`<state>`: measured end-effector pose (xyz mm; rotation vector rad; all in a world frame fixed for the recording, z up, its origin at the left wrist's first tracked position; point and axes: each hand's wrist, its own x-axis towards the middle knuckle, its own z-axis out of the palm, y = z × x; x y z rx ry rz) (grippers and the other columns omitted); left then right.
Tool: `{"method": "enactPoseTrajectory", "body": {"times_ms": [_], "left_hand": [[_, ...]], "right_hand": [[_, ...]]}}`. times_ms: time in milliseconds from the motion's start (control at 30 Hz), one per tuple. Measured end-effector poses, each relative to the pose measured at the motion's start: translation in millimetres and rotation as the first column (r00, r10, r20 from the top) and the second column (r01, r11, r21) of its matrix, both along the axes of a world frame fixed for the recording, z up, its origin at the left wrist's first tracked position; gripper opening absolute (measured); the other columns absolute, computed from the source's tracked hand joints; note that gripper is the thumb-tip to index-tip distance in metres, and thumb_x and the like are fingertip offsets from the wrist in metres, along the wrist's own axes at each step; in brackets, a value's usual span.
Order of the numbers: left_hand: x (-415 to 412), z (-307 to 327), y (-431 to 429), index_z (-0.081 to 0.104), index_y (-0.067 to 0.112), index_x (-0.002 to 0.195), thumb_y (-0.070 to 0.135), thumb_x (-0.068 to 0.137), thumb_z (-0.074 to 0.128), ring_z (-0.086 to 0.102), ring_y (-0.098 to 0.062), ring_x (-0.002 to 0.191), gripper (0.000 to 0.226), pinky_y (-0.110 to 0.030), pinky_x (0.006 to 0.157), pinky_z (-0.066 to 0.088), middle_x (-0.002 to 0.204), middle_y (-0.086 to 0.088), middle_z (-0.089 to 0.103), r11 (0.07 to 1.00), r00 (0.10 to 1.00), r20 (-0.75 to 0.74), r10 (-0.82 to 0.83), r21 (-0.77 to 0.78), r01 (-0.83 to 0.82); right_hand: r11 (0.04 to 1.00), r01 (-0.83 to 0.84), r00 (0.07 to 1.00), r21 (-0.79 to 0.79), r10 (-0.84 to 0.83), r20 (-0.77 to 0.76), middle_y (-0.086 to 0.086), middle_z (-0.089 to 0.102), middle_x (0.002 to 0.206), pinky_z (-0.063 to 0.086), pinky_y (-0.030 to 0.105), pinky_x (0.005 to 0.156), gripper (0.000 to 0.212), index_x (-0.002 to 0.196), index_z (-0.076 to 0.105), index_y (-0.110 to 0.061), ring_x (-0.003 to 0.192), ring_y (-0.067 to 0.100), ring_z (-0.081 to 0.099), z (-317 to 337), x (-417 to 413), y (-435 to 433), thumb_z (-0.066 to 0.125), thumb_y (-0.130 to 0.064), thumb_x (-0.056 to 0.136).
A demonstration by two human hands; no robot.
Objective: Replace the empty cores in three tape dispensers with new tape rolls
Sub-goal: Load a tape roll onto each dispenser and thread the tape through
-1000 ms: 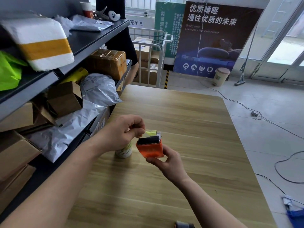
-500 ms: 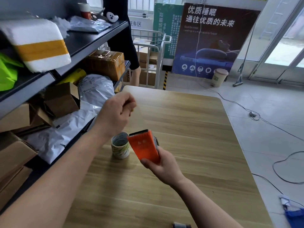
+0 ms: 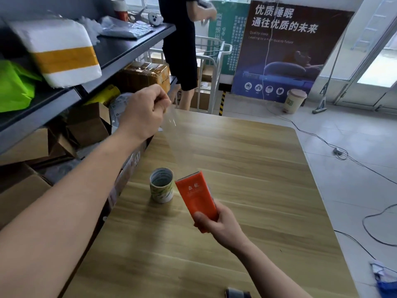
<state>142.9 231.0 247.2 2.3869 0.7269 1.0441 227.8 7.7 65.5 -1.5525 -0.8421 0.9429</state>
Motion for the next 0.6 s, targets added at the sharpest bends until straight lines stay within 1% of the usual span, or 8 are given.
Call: {"method": "enactPoseTrajectory", "body": {"times_ms": [67,167,233,333,400,433,500,600], "left_hand": [[-0.3,-3.6,-1.3,0.057,0.011,0.086,0.010,0.094,0.052,0.055,-0.017,0.069,0.009,-0.027,0.060,0.046,0.071,0.003,0.054,1.000,0.999,-0.028,-0.024,0.007,0.024],[-2.2,-9.4,-5.6,0.054,0.015,0.083,0.009,0.093,0.053,0.055,-0.018,0.070,0.012,-0.033,0.064,0.048,0.073,0.001,0.055,0.999,0.999,-0.010,-0.043,0.005,0.044],[-3.2,-11.4,-11.4,0.055,0.016,0.083,0.009,0.093,0.053,0.055,-0.018,0.071,0.012,-0.034,0.065,0.050,0.073,0.001,0.055,0.997,0.997,-0.006,-0.075,0.013,0.075],[-5.5,-15.5,-29.6,0.057,0.015,0.084,0.007,0.091,0.055,0.055,-0.016,0.069,0.011,-0.029,0.065,0.048,0.071,0.003,0.055,0.990,0.990,-0.005,-0.140,0.008,0.140],[-8.8,-20.8,-44.6,0.057,0.016,0.083,0.006,0.090,0.057,0.057,-0.014,0.069,0.012,-0.026,0.065,0.047,0.071,0.005,0.057,0.985,0.985,-0.003,-0.172,-0.011,0.172],[-10.7,-24.0,-51.9,0.058,0.016,0.083,0.006,0.089,0.058,0.058,-0.013,0.070,0.012,-0.027,0.066,0.049,0.072,0.004,0.059,0.981,0.981,-0.002,-0.191,-0.020,0.191],[-14.5,-32.0,-65.5,0.061,0.013,0.082,0.008,0.087,0.060,0.060,-0.016,0.071,0.008,-0.034,0.066,0.052,0.074,0.001,0.062,0.968,0.968,-0.009,-0.249,-0.022,0.249],[-17.9,-47.9,-83.8,0.060,0.015,0.082,0.018,0.086,0.057,0.058,-0.017,0.069,0.006,-0.040,0.062,0.050,0.076,0.003,0.062,0.946,0.945,-0.044,-0.323,0.025,0.324]], "right_hand": [[1.000,-0.007,1.000,-0.014,0.007,-0.026,0.011,0.064,0.077,0.051,0.036,0.062,0.041,0.100,0.057,0.002,0.070,0.024,0.064,0.5,-0.7,-2.4,0.073,-0.030,0.080],[0.999,-0.003,0.999,-0.050,0.001,-0.044,0.011,0.064,0.079,0.051,0.034,0.063,0.044,0.105,0.057,-0.001,0.071,0.022,0.064,1.5,1.1,-3.9,0.072,-0.034,0.080],[0.997,0.011,0.998,-0.080,-0.015,-0.057,0.011,0.064,0.080,0.051,0.034,0.063,0.037,0.106,0.056,-0.004,0.071,0.021,0.065,1.2,4.7,-4.1,0.071,-0.029,0.085],[0.991,0.047,0.994,-0.125,-0.060,-0.096,0.011,0.064,0.083,0.050,0.037,0.063,0.021,0.109,0.053,-0.007,0.073,0.022,0.065,1.7,10.6,-0.5,0.062,-0.018,0.093],[0.985,0.081,0.987,-0.153,-0.100,-0.124,0.012,0.064,0.087,0.050,0.037,0.063,0.015,0.107,0.052,-0.011,0.075,0.025,0.066,4.4,14.1,3.1,0.057,-0.017,0.095],[0.980,0.104,0.983,-0.168,-0.127,-0.129,0.013,0.065,0.091,0.051,0.037,0.064,0.013,0.107,0.052,-0.013,0.078,0.027,0.068,5.7,15.9,5.2,0.056,-0.017,0.095],[0.969,0.144,0.975,-0.202,-0.174,-0.140,0.017,0.067,0.098,0.052,0.038,0.066,0.016,0.109,0.052,-0.013,0.087,0.032,0.069,8.0,20.2,8.7,0.055,-0.019,0.094],[0.958,0.179,0.952,-0.224,-0.226,-0.208,0.017,0.069,0.096,0.052,0.035,0.062,0.019,0.113,0.050,-0.009,0.084,0.028,0.069,15.9,24.9,13.2,0.052,-0.017,0.096]]}}
